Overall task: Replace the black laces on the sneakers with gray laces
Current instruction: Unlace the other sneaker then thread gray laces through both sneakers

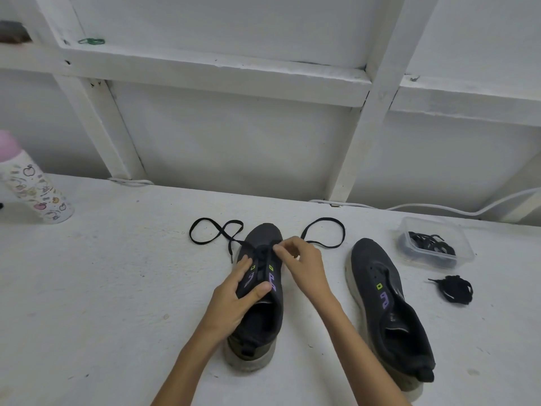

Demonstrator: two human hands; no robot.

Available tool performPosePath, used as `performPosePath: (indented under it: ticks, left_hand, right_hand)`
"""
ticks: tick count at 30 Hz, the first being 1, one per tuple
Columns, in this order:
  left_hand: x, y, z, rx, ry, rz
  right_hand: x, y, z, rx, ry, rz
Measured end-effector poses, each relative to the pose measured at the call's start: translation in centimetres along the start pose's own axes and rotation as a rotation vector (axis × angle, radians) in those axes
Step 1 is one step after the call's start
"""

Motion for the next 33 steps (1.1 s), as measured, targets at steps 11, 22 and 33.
performPosePath:
  ticks: [11,22,33]
  left_hand:
    - [-0.1,-0.1,-0.1,-0.01,-0.011,-0.004]
    - [-0.1,0.0,-0.2,-0.007,-0.015,0.001]
    - [0.0,0.0,0.1,-0.018,-0.009,-0.002]
  right_hand:
    - [-0.6,-0.2,-0.7,0.08,0.03,-0.045]
    - [-0.1,-0.6,0.1,-0.251,0.158,-0.094]
    - [-1.3,-1.6,-1.6,-0.468,0.24,-0.104]
Point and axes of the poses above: each hand's wrist, its own x-axis away from the middle knuckle, its own y-axis out of the palm, z = x × y, the point moved 1 cm from there along -x, towards the middle knuckle, and after that the axes turned 10 degrees about y, right-handed, at the moved point
